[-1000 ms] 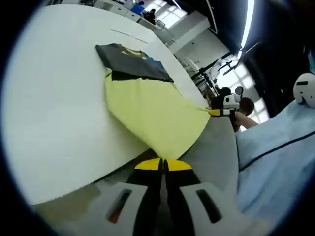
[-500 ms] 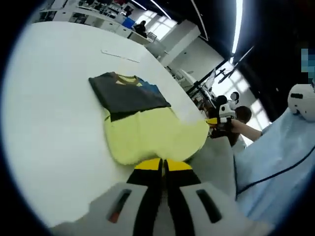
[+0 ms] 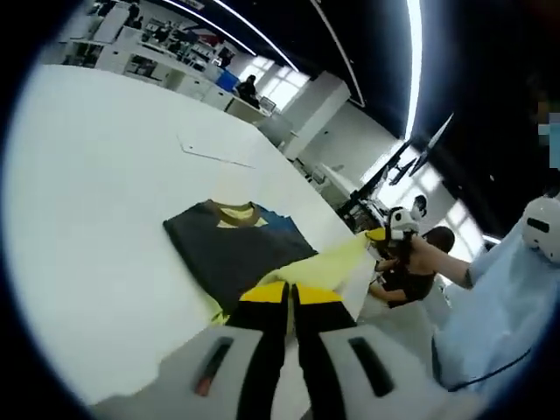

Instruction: Fold the garment on the visible template until the final outline fits inside the template.

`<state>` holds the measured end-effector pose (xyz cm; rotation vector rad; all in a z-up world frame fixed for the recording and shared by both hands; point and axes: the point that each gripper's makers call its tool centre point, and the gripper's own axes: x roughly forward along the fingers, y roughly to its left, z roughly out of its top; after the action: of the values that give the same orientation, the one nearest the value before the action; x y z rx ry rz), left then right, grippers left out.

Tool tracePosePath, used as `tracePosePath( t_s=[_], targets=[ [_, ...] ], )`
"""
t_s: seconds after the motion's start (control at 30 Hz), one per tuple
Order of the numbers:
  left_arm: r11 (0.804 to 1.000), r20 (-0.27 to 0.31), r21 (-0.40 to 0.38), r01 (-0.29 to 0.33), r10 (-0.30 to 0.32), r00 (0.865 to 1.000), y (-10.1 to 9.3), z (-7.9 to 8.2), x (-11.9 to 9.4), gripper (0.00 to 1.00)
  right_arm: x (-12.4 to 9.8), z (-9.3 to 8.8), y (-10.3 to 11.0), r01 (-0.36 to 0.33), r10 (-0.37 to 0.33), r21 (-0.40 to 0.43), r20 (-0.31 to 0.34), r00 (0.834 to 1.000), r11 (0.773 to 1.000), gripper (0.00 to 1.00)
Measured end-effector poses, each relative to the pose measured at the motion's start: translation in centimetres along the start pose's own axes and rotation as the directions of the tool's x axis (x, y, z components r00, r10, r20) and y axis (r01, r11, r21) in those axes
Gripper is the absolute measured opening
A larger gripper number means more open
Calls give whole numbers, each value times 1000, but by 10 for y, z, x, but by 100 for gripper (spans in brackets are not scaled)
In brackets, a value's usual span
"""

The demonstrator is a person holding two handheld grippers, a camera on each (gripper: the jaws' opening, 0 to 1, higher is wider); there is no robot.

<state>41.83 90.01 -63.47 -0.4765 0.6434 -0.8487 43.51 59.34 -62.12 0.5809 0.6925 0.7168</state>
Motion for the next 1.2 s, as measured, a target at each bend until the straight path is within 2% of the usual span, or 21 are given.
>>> tracePosePath(
  t_s=[0.03,0.2,0.3,0.5,0.63,0.7,0.73,0.83,1.03,1.2],
  targets=[
    [1000,4,-13,-21,21,1000,8,5,3,0,4,9,-6,-1,0,5,15,1000,1000,0],
    [999,34,-2,-46,46,998,28,24,15,0,17,39,-21,11,-11,1,63,998,1000,0],
    [997,46,4,-75,75,996,41,33,21,0,29,56,-40,37,-37,-3,80,996,999,0],
    [992,97,4,-129,128,987,60,55,35,0,54,68,-63,65,-63,-24,67,996,998,0],
    [982,140,7,-189,186,973,79,64,44,0,68,69,-79,87,-84,-44,51,995,995,0],
    [976,131,-20,-219,219,967,92,60,50,0,73,66,-90,114,-112,-31,41,993,993,0],
    [972,124,-58,-226,231,965,96,57,53,0,77,63,-95,123,-122,-29,36,992,992,0],
    [967,115,-89,-240,249,962,108,50,58,0,86,53,-107,144,-144,-25,6,990,989,0],
    [951,111,-130,-280,295,949,129,39,61,0,99,42,-126,176,-176,6,-7,984,984,0],
    [943,107,-142,-303,318,942,139,32,65,0,106,42,-136,186,-186,29,1,982,982,0]
  ],
)
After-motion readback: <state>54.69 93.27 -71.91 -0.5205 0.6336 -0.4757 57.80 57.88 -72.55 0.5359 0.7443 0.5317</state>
